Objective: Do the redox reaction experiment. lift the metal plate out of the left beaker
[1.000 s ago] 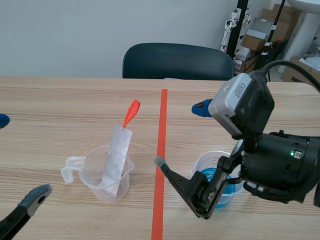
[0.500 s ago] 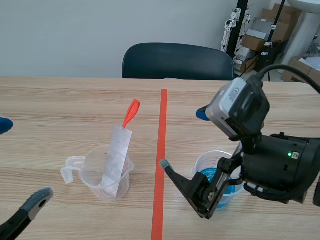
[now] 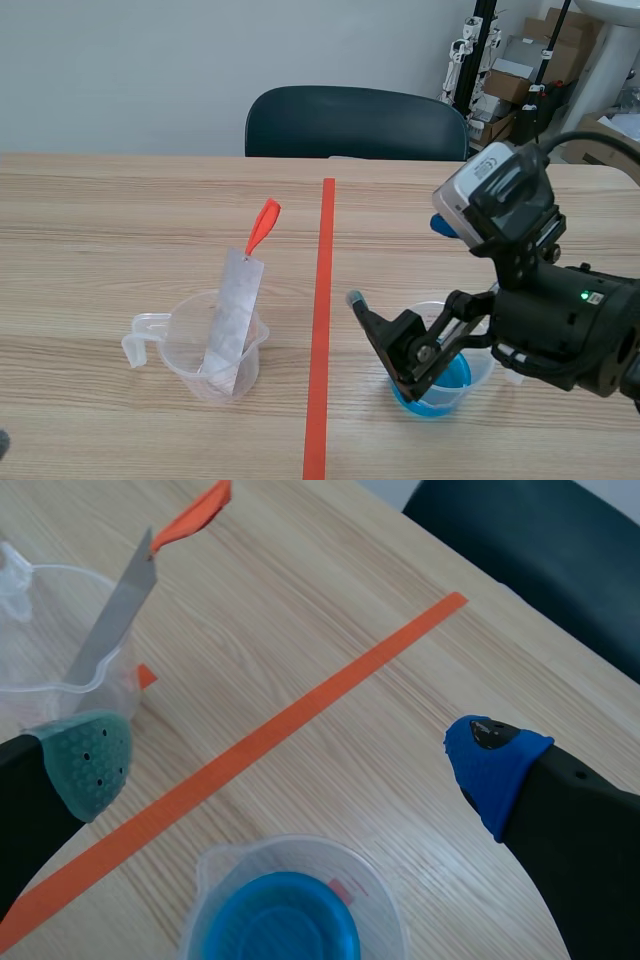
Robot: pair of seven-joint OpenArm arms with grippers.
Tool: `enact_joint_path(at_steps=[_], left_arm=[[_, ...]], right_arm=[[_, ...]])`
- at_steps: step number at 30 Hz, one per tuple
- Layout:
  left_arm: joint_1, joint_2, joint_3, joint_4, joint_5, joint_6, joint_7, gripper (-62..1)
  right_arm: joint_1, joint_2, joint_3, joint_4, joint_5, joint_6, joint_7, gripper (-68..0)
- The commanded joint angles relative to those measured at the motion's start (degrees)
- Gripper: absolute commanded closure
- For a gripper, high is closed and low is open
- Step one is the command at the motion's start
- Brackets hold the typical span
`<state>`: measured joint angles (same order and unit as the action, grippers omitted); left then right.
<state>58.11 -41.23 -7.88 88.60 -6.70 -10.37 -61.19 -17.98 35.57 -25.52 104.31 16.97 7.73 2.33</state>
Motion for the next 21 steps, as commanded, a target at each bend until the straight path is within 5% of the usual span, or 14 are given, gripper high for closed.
enact_joint_path(at_steps=[1,11,14,21], left_arm=[[-0.07,1.38,0.26,-1.01,-0.33,-0.52,-2.54,-58.1],[-1.01,9.73,0.26,-14.16,1.33,-2.01,-12.07,-58.1],[-2.82,13.53,0.26,-18.29,3.80,-2.03,-13.97,-58.1],[-6.73,19.69,1.05,-27.61,8.28,-2.03,-22.99,-58.1]], right_arm=[[0.68,0.11,0.48,1.40,0.15,-0.92,2.62,-67.9],[1.38,-0.46,0.42,1.33,-0.74,0.22,7.74,-67.9],[1.95,-1.57,0.42,1.25,3.37,3.23,7.61,-67.9],[1.95,-2.60,0.44,1.09,19.96,4.15,5.64,-67.9]])
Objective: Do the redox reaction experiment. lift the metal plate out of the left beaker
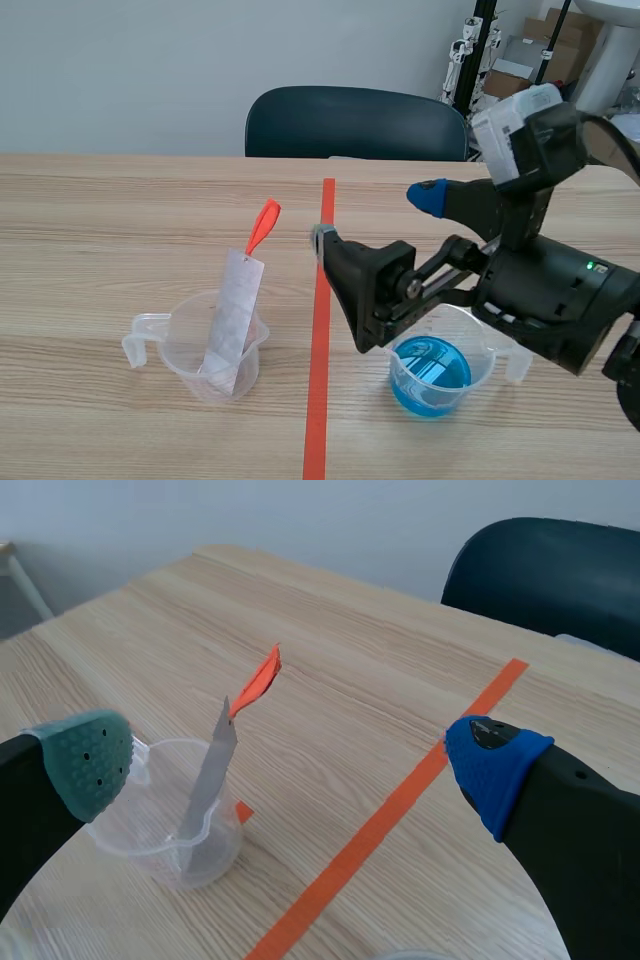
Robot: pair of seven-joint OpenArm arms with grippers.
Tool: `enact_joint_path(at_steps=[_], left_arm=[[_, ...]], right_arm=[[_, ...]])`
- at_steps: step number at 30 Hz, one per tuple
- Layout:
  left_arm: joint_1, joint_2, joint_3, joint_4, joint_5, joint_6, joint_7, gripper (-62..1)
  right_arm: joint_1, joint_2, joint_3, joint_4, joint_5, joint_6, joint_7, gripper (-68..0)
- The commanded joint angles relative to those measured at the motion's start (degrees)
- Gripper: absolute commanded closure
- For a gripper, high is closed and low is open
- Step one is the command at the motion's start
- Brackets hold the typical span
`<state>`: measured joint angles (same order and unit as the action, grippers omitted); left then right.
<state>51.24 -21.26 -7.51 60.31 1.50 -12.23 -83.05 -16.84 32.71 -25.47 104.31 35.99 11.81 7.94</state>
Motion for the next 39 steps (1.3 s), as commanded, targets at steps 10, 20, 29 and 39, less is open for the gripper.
enact_joint_path(at_steps=[10,20,29,39], left_arm=[[-10.88,1.75,7.52,-15.69,0.26,0.57,-5.98,-58.1],[-20.20,3.13,10.51,-24.55,0.28,1.18,-5.98,-58.1],[-21.75,3.43,13.44,-21.00,1.01,8.22,-5.98,-58.0],[-21.73,3.50,14.71,-19.21,0.74,8.35,-5.98,-58.0]], right_arm=[[0.79,1.38,0.39,0.04,13.00,0.07,-4.79,-67.9],[2.16,8.09,0.39,-0.68,16.09,0.20,-3.04,-67.9],[5.68,10.14,0.37,-5.92,17.27,3.54,-0.70,-67.9],[12.02,9.55,0.20,-12.92,19.78,10.23,-0.76,-67.9]])
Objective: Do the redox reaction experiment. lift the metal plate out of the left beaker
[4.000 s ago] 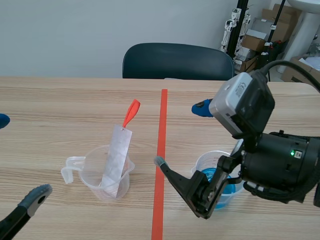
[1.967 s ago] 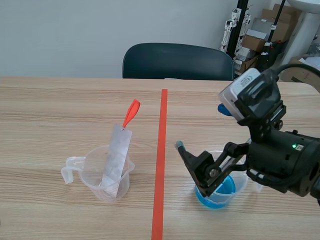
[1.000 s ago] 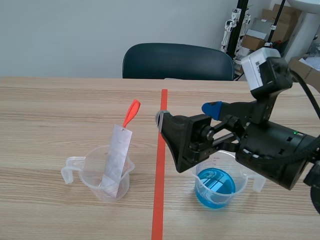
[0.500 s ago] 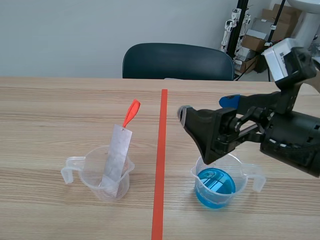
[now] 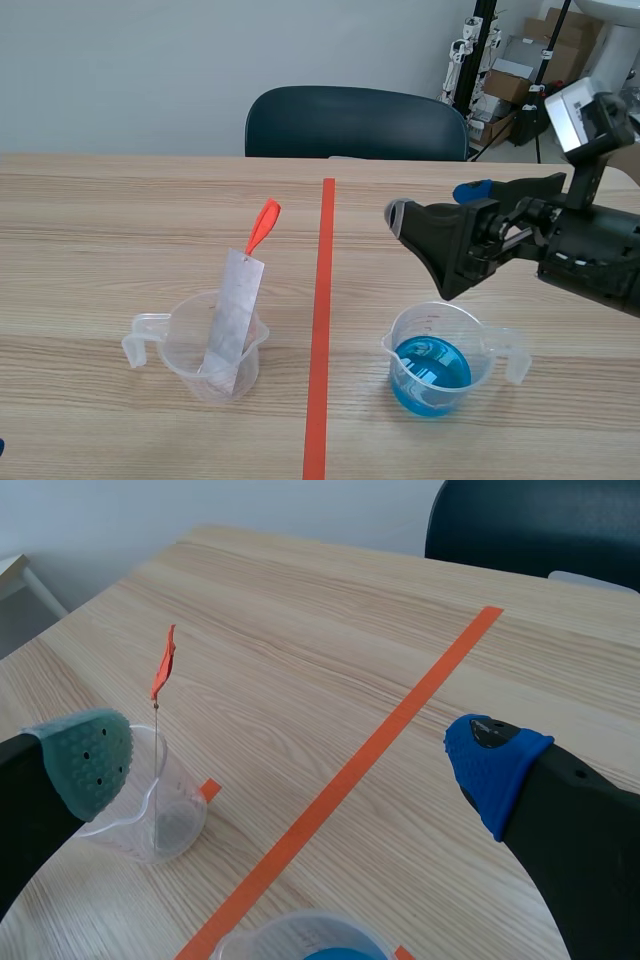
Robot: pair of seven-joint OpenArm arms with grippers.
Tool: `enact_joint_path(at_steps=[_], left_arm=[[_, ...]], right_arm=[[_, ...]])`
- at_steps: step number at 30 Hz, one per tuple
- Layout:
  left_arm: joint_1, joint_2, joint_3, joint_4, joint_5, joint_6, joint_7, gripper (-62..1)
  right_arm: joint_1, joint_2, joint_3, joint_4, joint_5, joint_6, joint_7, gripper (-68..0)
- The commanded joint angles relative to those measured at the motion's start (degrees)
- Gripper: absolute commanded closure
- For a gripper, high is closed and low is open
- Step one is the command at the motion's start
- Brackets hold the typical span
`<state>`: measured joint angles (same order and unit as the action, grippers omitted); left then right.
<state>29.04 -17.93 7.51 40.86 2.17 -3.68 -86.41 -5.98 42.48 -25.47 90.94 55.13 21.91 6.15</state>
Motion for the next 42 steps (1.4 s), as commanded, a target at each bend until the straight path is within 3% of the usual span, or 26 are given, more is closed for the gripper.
enact_joint_path(at_steps=[1,5,10,18,20,23,28,31,42], left_arm=[[0.48,0.31,-0.31,0.24,-0.09,-0.52,-2.62,-58.0],[0.48,1.03,-0.28,0.24,-0.24,-0.52,-2.62,-58.0],[0.48,1.25,-0.28,0.24,-0.26,-2.05,-2.62,-47.7],[0.46,1.25,-0.28,0.26,-0.24,-2.03,-2.62,-47.8],[0.46,1.25,-0.28,0.28,-0.24,-2.03,-2.62,-51.4],[0.48,1.25,-0.28,0.96,-0.22,-2.03,-2.62,-62.3],[0.48,1.22,-0.28,1.55,-0.22,-2.01,-2.62,-62.3],[0.48,1.25,-0.28,1.53,-0.24,-2.03,-2.62,-62.3],[0.48,1.25,-0.28,1.53,-0.24,-1.99,-2.62,-62.3]], right_arm=[[1.64,-0.28,-0.02,-0.04,0.63,0.24,1.11,-67.9],[3.80,-0.26,-2.45,-1.95,0.61,0.28,1.57,-67.9],[7.21,-0.31,-7.43,-3.08,0.63,0.44,2.21,-67.9],[12.98,-3.43,-12.76,-5.73,0.57,0.44,1.84,-67.9],[14.25,-4.61,-13.46,-7.19,0.46,0.46,1.51,-67.9],[15.74,-6.58,-14.14,-9.94,0.04,0.46,1.49,-67.9],[18.05,-9.90,-15.37,-13.51,-2.80,0.87,1.51,-67.9],[19.47,-11.39,-16.37,-14.43,-3.37,2.56,1.75,-67.9],[22.53,-16.26,-17.35,-14.62,-5.09,2.58,1.86,-67.9]])
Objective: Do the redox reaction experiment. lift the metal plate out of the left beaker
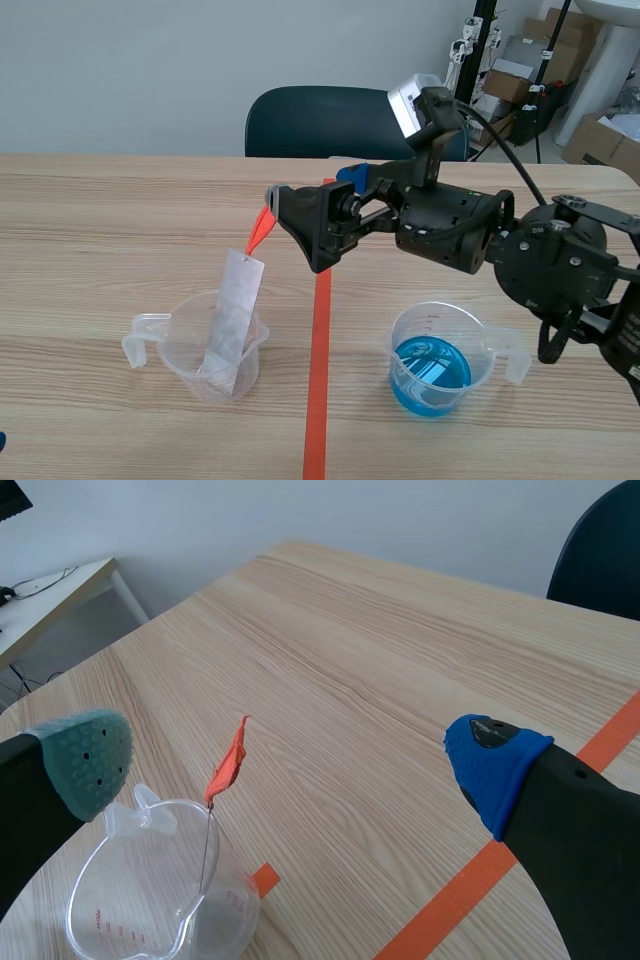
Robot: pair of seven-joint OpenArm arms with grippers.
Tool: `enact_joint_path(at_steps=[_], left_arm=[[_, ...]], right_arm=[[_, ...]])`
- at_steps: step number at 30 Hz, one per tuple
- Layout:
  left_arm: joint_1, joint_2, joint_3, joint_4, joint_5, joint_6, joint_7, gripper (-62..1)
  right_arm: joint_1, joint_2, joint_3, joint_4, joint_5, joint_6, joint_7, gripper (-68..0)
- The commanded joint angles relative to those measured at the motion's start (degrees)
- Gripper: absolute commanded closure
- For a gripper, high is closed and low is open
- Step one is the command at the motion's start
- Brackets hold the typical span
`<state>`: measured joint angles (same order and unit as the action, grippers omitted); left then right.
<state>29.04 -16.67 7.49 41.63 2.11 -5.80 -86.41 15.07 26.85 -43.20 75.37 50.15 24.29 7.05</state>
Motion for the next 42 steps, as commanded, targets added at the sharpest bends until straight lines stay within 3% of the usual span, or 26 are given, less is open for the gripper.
enact_joint_path(at_steps=[1,10,15,22,29,36,42], left_arm=[[0.48,-0.04,-0.26,0.76,-0.17,0.13,-2.62,-62.3],[0.46,-0.04,-0.28,0.76,-0.15,0.13,-2.62,-62.3],[0.31,-0.07,-0.28,0.76,-0.17,0.13,-2.62,-62.3],[0.07,-0.04,-0.28,0.74,-0.17,0.13,-2.62,-62.3],[-0.31,-0.04,-0.28,0.70,-0.17,0.13,-2.62,-62.3],[-0.33,-0.04,-0.28,0.70,-0.17,0.13,-2.62,-62.3],[-0.33,-0.04,-0.28,0.70,-0.17,0.13,-2.62,-62.3]], right_arm=[[1.62,-1.18,0.37,0.85,-0.59,0.20,0.72,-67.9],[3.26,-5.29,-1.55,-3.54,-0.92,0.20,0.15,-67.9],[3.34,-5.70,-2.93,-3.89,-0.90,0.22,0.37,-67.9],[3.32,-6.93,-3.50,-3.89,-0.90,0.17,-0.70,-59.3],[3.30,-7.17,-3.50,-3.89,-0.87,0.17,-1.64,-44.6],[3.28,-7.17,-3.50,-3.89,-0.85,0.17,-2.89,-41.7],[2.82,-7.17,-3.50,-3.89,-0.81,0.17,-4.02,-34.5]])
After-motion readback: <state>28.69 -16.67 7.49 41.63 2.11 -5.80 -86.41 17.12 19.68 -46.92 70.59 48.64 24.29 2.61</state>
